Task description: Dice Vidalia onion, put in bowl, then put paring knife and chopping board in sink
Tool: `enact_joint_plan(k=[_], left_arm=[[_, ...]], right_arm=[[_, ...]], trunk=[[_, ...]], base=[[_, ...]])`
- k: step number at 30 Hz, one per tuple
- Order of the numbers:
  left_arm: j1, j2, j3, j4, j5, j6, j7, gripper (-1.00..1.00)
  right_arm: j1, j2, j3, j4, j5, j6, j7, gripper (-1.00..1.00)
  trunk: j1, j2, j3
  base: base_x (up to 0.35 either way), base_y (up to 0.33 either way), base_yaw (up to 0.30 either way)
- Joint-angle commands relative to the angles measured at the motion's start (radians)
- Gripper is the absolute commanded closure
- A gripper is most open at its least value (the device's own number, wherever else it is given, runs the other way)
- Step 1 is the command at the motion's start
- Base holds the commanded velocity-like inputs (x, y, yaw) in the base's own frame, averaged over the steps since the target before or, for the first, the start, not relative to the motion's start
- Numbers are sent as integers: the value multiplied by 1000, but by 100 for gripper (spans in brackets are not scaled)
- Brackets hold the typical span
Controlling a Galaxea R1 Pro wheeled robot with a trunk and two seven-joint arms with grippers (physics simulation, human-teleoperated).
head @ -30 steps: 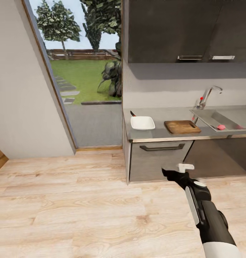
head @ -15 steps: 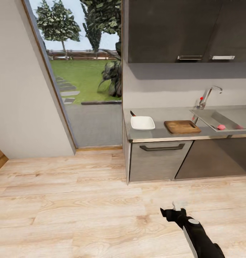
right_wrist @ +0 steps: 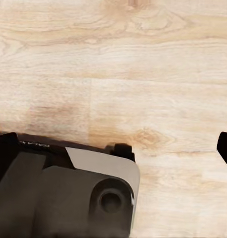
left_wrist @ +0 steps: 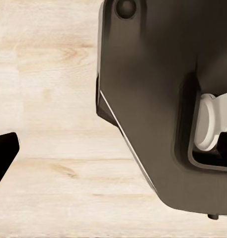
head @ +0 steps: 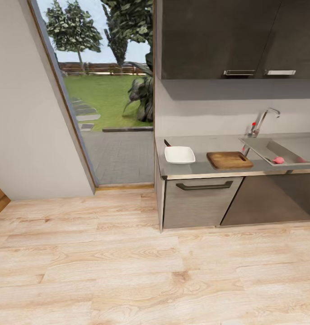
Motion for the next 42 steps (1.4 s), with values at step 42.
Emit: enact_joint_plan(k=[42], left_arm=[[0,14,-1,160,3,-1,-1,-100]], right_arm=[[117,-2,-10,49,6,75,-7,-100]], trunk=[[1,-2,-2]], base=[[0,0,0]])
